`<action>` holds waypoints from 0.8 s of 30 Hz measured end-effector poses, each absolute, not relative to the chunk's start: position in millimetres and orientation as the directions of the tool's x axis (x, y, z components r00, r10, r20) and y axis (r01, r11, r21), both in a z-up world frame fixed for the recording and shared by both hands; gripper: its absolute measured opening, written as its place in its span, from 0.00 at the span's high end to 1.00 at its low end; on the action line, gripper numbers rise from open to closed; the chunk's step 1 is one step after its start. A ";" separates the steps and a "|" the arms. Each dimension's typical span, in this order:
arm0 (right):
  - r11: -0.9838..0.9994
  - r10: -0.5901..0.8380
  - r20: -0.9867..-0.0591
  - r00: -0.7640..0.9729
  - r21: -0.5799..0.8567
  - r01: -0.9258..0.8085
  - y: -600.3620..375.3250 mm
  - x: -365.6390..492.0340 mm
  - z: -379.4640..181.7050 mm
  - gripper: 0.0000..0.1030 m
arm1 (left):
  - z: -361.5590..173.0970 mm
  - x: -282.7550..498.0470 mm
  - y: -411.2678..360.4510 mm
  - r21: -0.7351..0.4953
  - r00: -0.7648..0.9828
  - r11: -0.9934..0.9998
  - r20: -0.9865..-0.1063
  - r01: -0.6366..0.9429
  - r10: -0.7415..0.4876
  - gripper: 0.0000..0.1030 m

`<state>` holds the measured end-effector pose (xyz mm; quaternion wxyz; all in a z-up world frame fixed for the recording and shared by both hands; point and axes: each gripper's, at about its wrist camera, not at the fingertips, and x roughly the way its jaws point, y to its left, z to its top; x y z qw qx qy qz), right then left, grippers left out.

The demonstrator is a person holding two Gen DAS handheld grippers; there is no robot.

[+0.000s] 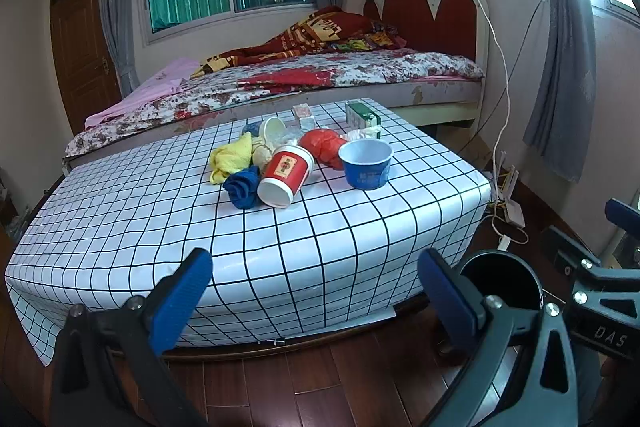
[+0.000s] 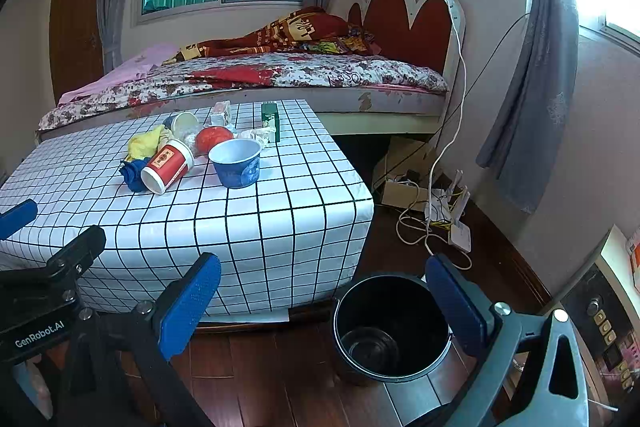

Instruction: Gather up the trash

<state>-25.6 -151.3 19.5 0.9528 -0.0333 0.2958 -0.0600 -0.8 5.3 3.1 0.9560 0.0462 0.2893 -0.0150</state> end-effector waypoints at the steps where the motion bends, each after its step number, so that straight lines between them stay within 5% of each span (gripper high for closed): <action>1: 0.991 -0.133 -0.560 0.818 -0.099 0.094 -151.5 -25.4 19.5 0.00 | 2.5 -0.7 5.7 0.080 0.832 0.995 -0.554 0.056 -0.002 0.00; 24: 0.991 -0.127 -0.554 0.823 -0.094 0.090 -152.6 -22.1 27.9 0.00 | 8.8 0.9 6.2 0.075 0.837 0.996 -0.548 0.056 -0.006 0.00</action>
